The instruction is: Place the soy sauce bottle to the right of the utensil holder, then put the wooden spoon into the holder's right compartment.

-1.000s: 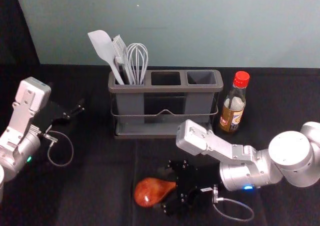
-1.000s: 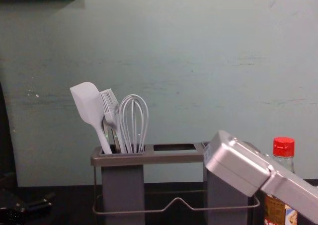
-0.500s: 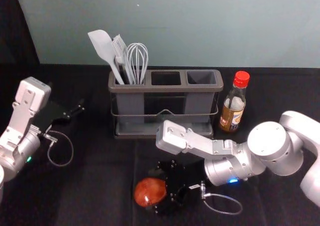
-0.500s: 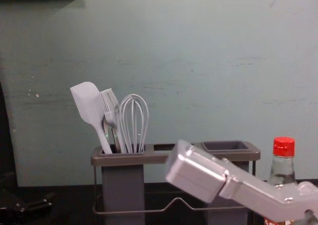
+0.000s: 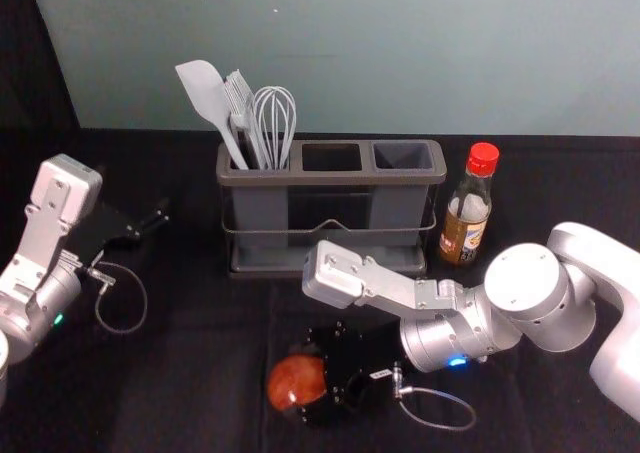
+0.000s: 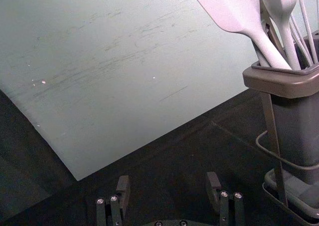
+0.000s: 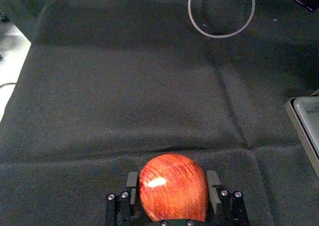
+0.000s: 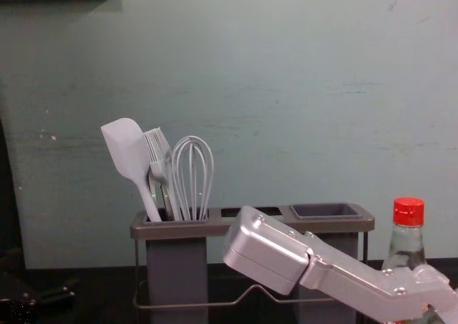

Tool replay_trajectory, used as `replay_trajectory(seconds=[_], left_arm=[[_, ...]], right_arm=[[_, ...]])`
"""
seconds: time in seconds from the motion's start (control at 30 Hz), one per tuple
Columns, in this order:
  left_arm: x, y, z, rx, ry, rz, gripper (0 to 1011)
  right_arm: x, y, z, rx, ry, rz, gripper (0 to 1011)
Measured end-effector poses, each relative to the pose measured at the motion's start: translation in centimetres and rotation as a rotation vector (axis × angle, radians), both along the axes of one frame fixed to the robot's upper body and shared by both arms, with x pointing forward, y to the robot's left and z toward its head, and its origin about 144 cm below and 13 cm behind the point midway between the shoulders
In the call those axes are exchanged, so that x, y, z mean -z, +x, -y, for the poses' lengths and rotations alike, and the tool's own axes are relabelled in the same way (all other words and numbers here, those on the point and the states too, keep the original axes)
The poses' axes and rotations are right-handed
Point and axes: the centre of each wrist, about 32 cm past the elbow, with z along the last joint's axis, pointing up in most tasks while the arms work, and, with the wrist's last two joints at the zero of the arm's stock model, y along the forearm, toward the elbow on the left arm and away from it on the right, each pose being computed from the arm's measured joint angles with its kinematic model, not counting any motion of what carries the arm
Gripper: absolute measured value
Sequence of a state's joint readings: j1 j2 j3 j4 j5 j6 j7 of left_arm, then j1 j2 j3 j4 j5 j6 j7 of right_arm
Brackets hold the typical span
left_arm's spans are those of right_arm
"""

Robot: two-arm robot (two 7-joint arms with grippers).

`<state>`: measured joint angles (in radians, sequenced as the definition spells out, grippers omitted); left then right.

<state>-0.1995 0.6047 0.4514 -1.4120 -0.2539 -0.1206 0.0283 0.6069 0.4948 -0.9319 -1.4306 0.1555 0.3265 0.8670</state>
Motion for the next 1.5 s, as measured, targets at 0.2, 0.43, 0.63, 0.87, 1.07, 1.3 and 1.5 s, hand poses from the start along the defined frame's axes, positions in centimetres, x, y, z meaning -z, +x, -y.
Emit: replay_trajectory(seconds=[0.2, 0.43, 0.63, 0.87, 1.07, 1.3, 1.5], left_arm=[[0.0, 0.0, 0.0, 0.000, 0.000, 0.000, 1005], [0.0, 0.0, 0.0, 0.000, 0.000, 0.000, 1005], [0.0, 0.0, 0.0, 0.000, 0.000, 0.000, 1005], [0.0, 0.0, 0.0, 0.000, 0.000, 0.000, 1005], [0.0, 0.0, 0.0, 0.000, 0.000, 0.000, 1005], [0.0, 0.0, 0.0, 0.000, 0.000, 0.000, 1005], [0.0, 0.0, 0.0, 0.000, 0.000, 0.000, 1005]], right_arm=[[0.2, -0.1, 0.2, 0.011, 0.006, -0.007, 843], [0.2, -0.2, 0.9, 0.029, 0.011, -0.003, 843], [-0.9, -0.5, 2.0, 0.056, 0.046, 0.029, 843], [-2.2, -0.8, 2.9, 0.080, 0.105, 0.064, 843], [-3.2, -1.4, 4.0, 0.111, 0.202, 0.089, 843], [-4.4, -2.3, 5.7, 0.181, 0.375, 0.119, 843], [-5.0, -3.3, 7.3, 0.265, 0.579, 0.152, 843]])
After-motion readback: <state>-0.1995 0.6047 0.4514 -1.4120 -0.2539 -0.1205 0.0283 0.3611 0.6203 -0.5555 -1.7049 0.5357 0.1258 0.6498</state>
